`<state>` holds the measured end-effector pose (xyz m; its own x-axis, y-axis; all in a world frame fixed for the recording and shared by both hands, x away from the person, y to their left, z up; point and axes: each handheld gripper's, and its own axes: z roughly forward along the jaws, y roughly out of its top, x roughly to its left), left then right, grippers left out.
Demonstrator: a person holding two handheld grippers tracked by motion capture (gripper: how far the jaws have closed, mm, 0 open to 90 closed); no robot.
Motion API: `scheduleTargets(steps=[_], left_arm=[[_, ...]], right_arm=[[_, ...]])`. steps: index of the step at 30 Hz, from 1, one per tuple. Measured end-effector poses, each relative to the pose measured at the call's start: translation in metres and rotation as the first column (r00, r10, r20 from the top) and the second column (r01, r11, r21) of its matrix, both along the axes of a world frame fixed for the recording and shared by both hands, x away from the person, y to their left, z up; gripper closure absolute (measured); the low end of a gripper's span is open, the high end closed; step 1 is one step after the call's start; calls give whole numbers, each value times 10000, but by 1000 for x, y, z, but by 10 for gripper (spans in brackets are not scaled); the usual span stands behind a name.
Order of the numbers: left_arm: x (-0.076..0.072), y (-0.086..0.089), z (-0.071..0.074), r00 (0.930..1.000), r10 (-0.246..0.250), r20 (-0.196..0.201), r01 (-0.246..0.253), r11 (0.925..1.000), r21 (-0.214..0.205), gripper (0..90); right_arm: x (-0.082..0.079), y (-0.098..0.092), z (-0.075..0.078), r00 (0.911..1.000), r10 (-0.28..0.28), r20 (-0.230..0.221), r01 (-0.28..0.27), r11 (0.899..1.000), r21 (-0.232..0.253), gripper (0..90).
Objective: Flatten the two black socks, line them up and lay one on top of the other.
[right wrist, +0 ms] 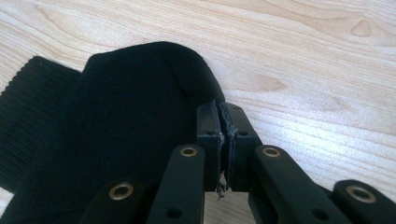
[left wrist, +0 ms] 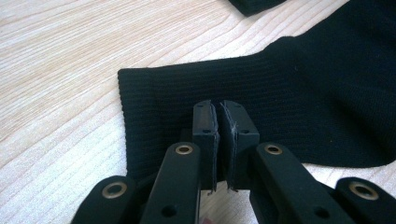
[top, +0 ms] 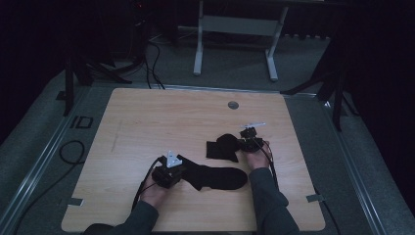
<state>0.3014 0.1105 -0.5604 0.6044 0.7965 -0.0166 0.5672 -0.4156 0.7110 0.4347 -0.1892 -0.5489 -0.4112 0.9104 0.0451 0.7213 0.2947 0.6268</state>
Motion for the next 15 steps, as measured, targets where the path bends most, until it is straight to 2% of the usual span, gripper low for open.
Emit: scheduleTargets(steps=[9, 13, 15], left_arm=[[0, 0, 0, 10000, 8, 33, -8, 10000, -7, 849], [0, 0, 0, 10000, 17, 34, -17, 10000, -20, 849], [0, 0, 0, 10000, 17, 43, -17, 10000, -7, 849]], right_arm=[[0, 0, 1, 9999, -82, -144, 83, 9999, 64, 867], [-3, -2, 1, 9995, -158, -265, 165, 9995, 253, 870], [-6, -3, 2, 9995, -206, -234, 219, 9983, 534, 871]])
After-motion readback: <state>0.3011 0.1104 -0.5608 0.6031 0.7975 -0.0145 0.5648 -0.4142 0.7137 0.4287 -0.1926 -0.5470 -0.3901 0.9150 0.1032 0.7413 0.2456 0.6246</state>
